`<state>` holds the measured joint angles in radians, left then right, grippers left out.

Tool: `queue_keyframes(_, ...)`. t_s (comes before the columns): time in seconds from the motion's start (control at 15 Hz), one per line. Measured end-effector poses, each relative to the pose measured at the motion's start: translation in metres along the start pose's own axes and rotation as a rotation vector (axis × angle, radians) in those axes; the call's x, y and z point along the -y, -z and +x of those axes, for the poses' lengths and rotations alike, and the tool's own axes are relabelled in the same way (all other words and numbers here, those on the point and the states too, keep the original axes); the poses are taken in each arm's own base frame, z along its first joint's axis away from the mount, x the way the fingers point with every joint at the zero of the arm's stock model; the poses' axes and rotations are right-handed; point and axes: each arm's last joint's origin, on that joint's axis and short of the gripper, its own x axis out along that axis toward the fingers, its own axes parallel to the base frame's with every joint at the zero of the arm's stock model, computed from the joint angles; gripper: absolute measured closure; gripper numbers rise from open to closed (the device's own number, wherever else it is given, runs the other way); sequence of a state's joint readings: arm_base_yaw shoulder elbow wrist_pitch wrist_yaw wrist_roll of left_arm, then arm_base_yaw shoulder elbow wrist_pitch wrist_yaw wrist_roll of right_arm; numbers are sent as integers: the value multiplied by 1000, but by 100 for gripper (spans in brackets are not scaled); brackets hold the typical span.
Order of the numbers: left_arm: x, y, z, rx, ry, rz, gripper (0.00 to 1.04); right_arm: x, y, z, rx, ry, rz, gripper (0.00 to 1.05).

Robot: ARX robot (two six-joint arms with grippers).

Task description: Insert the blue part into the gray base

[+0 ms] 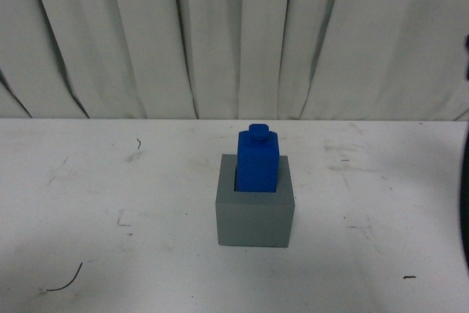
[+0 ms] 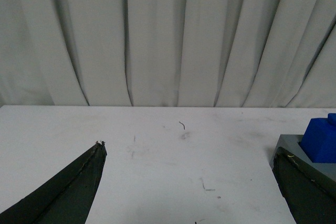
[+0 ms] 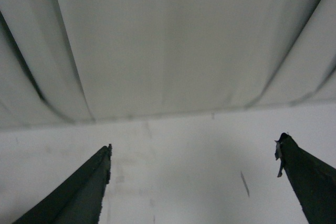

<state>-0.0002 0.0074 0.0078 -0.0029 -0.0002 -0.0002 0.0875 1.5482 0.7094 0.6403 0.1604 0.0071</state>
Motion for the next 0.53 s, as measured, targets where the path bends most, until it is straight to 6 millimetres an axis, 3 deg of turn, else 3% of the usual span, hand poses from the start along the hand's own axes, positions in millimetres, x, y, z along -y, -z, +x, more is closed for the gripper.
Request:
queue_keyframes(0.13, 0, 0, 0, 0, 0, 0, 7, 28, 9, -41, 152, -51, 21, 33)
queue_keyframes(0.27, 0, 0, 0, 0, 0, 0, 7, 30, 13, -57, 147, -51, 21, 40)
queue_keyframes(0.53, 0, 0, 0, 0, 0, 0, 7, 34, 28, -138, 115, -67, 18, 86)
